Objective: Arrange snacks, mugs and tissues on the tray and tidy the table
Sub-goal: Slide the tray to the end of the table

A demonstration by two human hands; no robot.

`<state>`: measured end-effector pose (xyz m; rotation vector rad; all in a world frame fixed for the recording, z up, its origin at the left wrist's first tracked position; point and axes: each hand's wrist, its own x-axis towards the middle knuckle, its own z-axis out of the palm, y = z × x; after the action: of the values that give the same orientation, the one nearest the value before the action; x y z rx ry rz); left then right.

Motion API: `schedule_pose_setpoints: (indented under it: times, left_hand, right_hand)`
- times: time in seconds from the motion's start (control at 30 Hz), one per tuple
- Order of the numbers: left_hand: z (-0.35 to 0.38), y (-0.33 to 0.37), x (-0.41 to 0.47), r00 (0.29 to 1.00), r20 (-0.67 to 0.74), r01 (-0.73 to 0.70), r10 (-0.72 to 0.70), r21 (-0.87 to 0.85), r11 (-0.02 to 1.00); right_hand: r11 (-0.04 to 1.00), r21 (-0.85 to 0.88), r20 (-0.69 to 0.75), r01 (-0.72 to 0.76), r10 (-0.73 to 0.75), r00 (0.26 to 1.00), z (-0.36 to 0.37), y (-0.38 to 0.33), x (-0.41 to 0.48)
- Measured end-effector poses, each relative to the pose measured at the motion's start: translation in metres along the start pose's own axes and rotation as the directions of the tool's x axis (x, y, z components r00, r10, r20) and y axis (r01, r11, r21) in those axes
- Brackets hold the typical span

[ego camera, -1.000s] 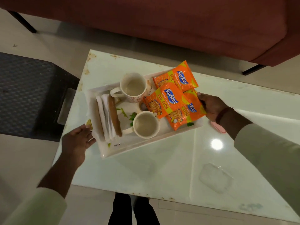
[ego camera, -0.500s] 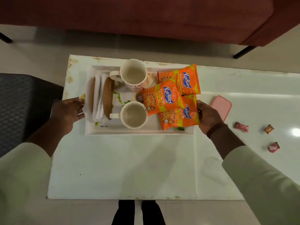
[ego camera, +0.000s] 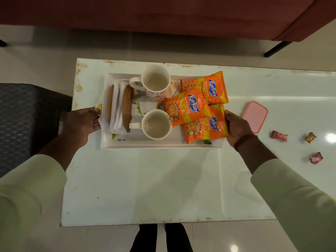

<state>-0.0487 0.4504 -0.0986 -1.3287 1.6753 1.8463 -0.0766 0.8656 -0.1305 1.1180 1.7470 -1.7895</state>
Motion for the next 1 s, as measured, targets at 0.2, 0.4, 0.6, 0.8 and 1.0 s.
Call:
schedule_pose_setpoints:
  times: [0.2,0.4,0.6,0.8,1.0]
  left_hand:
    - [-0.007,-0.011,0.004,0.987,-0.087,-0.118,0.136,0.185,0.976]
    - [0.001,-0.017,-0.054,0.690,-0.132,-0.466,0.711,0.671,0.576]
    - [0.032,-0.030,-0.129,0.533,0.233,-0.595,0.813,0.787,0.164]
    - [0.067,-0.049,-0.186,0.511,0.467,-0.689,0.722,0.725,0.018]
    - [0.108,-0.069,-0.226,0.497,0.608,-0.722,0.619,0.685,-0.094]
  right_hand:
    - [0.986,-0.162,-0.203,0.027,-0.060,0.977,0.006,-0.003,-0.003]
    - [0.616,-0.746,-0.253,0.252,-0.612,0.749,0.003,0.000,-0.058]
    - [0.276,-0.893,0.047,0.356,-0.728,0.684,-0.011,0.011,-0.128]
    - [0.141,-0.928,0.143,0.345,-0.720,0.679,-0.033,0.015,-0.180]
    - [0.082,-0.948,0.162,0.306,-0.704,0.691,-0.070,0.022,-0.215]
